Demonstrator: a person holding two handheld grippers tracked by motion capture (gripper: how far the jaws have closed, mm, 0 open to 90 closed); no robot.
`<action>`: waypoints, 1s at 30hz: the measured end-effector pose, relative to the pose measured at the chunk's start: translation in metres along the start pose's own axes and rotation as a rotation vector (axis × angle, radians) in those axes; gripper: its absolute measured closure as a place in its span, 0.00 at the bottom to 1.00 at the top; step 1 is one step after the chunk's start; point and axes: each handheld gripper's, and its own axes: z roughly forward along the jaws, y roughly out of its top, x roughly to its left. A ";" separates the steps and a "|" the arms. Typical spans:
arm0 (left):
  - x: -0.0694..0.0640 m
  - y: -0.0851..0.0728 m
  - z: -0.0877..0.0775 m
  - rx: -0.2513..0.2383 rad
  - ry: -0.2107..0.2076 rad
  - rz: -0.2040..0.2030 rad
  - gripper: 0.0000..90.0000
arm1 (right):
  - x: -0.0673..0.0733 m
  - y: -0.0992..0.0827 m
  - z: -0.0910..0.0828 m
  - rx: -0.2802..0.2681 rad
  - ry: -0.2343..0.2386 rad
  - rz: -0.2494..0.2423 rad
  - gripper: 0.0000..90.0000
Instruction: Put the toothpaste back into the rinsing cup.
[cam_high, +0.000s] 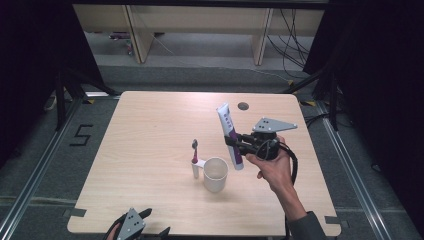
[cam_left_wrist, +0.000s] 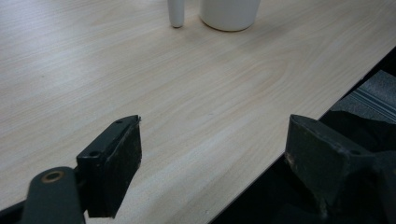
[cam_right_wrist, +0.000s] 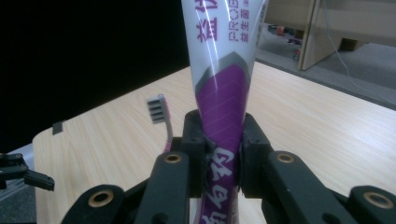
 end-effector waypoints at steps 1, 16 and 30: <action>0.000 0.000 0.000 0.000 0.000 0.001 0.20 | 0.001 0.000 0.002 0.001 -0.003 -0.007 0.85; 0.000 0.000 0.000 -0.007 -0.006 0.007 0.20 | 0.018 -0.009 0.034 -0.005 0.062 0.032 0.85; -0.001 0.000 0.000 0.004 -0.006 0.008 0.20 | 0.019 -0.027 0.051 -0.001 0.055 0.027 0.85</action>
